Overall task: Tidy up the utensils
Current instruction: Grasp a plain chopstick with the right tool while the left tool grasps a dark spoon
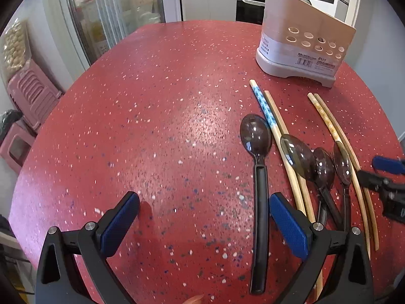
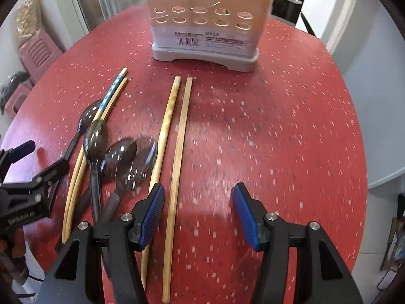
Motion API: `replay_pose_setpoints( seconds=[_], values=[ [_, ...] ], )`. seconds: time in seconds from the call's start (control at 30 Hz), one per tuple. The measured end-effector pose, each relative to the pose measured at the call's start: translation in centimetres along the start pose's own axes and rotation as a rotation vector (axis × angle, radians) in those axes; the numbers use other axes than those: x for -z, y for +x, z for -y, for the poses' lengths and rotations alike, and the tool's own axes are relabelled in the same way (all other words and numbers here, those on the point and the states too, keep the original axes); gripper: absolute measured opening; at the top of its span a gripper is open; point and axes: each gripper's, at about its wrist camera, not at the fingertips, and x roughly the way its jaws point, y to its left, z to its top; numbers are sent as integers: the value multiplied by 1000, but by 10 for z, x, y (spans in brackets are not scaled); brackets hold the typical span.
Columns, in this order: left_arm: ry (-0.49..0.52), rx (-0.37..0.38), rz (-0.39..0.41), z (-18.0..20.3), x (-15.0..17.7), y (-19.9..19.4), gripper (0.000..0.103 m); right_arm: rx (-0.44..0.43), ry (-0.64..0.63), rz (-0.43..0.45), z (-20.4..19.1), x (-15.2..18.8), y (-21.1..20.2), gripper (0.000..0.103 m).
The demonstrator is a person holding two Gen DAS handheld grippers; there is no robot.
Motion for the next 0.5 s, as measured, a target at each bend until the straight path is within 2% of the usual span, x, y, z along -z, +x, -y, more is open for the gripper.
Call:
replay_pose_setpoints(
  seconds=[0.2,0.43,0.5],
  values=[
    [38,12,-19,1,-14,9,103,-13,-31,-77,1,-40,13,56],
    [77,92,-72,3,-32,16,103,-18,-47,-166,-5,-71,21,43],
    [114,109,-79,9,-37,16,96,-26,-61,-182,-7,-76,22,37]
  ],
)
